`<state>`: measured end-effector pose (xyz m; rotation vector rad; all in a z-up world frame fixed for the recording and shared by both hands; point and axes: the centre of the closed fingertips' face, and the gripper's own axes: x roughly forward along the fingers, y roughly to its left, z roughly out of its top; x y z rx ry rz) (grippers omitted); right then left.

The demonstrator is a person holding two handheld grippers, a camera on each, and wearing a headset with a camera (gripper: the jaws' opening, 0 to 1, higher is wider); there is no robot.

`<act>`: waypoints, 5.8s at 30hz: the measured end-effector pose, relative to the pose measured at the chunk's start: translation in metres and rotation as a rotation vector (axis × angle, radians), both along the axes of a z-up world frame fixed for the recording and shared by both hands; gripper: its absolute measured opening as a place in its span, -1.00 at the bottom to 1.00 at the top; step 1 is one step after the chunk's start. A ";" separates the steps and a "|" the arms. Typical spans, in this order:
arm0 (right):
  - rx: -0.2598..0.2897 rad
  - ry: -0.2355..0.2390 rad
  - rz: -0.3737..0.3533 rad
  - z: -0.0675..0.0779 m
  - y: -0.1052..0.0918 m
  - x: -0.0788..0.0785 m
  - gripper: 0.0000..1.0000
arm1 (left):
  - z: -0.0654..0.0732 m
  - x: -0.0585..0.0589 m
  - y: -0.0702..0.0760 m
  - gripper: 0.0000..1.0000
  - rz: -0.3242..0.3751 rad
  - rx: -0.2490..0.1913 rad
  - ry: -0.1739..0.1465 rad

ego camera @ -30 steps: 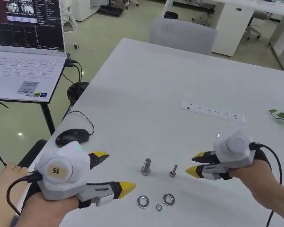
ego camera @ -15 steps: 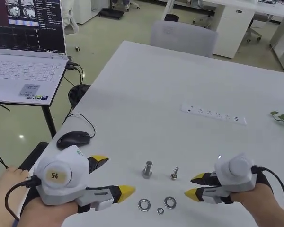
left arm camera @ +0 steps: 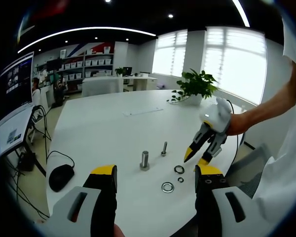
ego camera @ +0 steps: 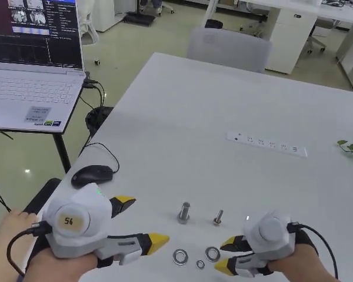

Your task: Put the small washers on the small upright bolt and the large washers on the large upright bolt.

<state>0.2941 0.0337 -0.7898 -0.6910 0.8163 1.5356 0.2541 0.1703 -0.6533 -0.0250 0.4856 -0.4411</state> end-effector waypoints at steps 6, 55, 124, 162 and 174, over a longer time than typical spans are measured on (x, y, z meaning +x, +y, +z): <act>-0.018 -0.002 0.042 -0.009 0.009 -0.009 -0.42 | -0.001 -0.001 0.000 0.27 0.002 0.003 0.002; -0.123 -0.154 0.244 -0.036 0.024 -0.008 -0.70 | 0.000 0.000 0.000 0.26 0.008 -0.002 0.001; -0.024 -0.155 0.123 -0.009 0.017 0.005 -0.74 | 0.000 0.001 -0.001 0.26 0.010 -0.006 0.001; -0.041 -0.263 -0.038 0.034 0.022 0.109 -0.74 | 0.000 0.005 -0.003 0.26 0.006 -0.013 0.001; -0.076 -0.259 -0.006 0.028 0.023 0.109 -0.74 | -0.001 0.005 -0.003 0.26 0.007 -0.015 0.004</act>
